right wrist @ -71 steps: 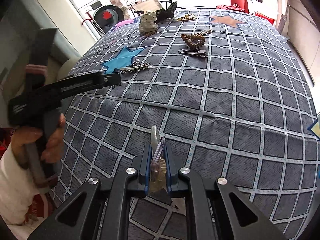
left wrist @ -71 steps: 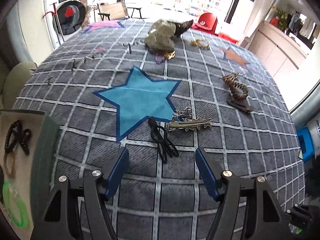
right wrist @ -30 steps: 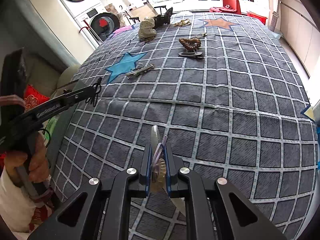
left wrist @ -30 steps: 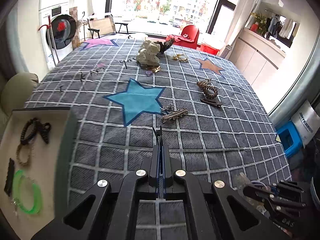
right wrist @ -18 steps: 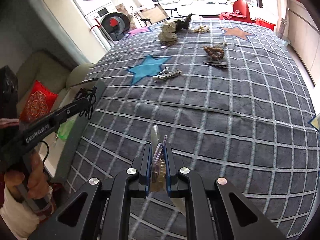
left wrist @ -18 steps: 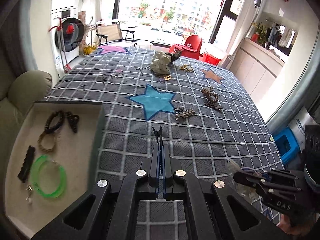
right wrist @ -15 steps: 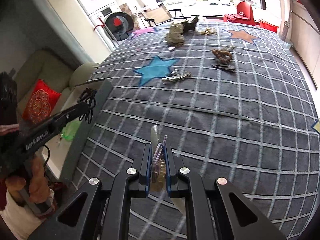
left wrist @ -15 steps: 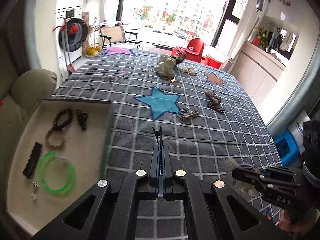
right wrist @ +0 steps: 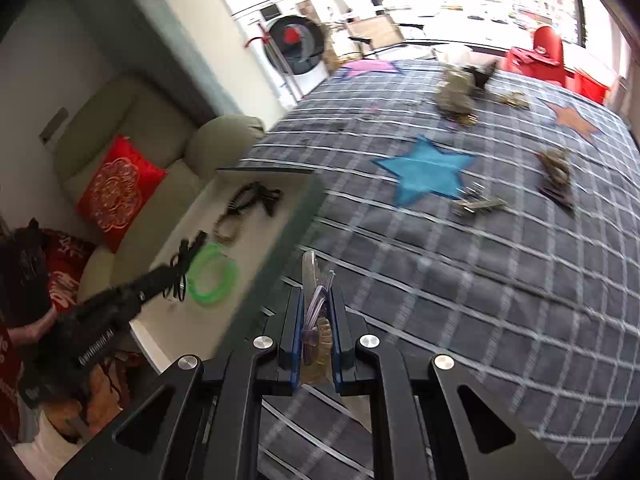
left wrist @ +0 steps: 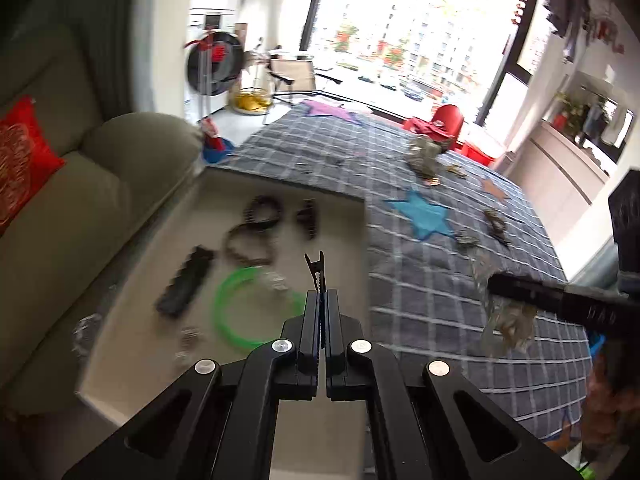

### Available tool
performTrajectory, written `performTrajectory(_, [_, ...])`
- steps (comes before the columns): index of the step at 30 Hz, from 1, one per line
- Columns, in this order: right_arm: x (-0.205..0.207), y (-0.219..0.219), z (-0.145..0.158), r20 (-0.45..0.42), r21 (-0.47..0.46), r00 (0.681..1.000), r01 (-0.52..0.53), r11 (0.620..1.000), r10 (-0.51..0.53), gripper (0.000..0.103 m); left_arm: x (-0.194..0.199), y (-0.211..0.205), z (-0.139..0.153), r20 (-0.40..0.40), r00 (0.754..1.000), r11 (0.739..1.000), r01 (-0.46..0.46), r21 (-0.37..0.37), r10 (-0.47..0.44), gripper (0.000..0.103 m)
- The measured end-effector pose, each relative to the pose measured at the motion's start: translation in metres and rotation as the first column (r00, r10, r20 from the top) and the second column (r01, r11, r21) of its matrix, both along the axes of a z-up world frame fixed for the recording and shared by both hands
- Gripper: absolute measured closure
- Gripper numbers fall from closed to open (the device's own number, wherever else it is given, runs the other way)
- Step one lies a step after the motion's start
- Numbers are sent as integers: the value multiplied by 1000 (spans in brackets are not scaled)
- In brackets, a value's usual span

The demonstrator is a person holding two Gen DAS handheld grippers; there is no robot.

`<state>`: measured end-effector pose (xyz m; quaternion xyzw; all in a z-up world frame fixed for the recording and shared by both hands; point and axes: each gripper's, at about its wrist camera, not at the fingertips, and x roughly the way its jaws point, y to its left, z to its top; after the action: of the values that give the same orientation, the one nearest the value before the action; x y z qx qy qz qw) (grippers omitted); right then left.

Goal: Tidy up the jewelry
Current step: 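Carry the clear claw clip and black cord keychain over the tray with both tools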

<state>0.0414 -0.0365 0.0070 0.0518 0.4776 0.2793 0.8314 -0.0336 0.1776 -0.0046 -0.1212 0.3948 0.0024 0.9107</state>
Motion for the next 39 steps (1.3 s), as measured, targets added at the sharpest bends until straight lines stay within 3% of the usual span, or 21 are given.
performTrajectory(7, [20, 54, -3, -32, 25, 998, -60, 998, 61, 90, -13, 36, -19, -35, 997, 998, -65, -13, 65, 99])
performTrajectory(20, [58, 125, -12, -37, -19, 995, -96, 995, 95, 90, -14, 55, -48, -96, 992, 996, -85, -30, 82, 99])
performTrajectory(39, [102, 151, -69, -109, -75, 994, -16, 997, 8, 90, 8, 63, -64, -148, 984, 994, -106, -16, 102, 99])
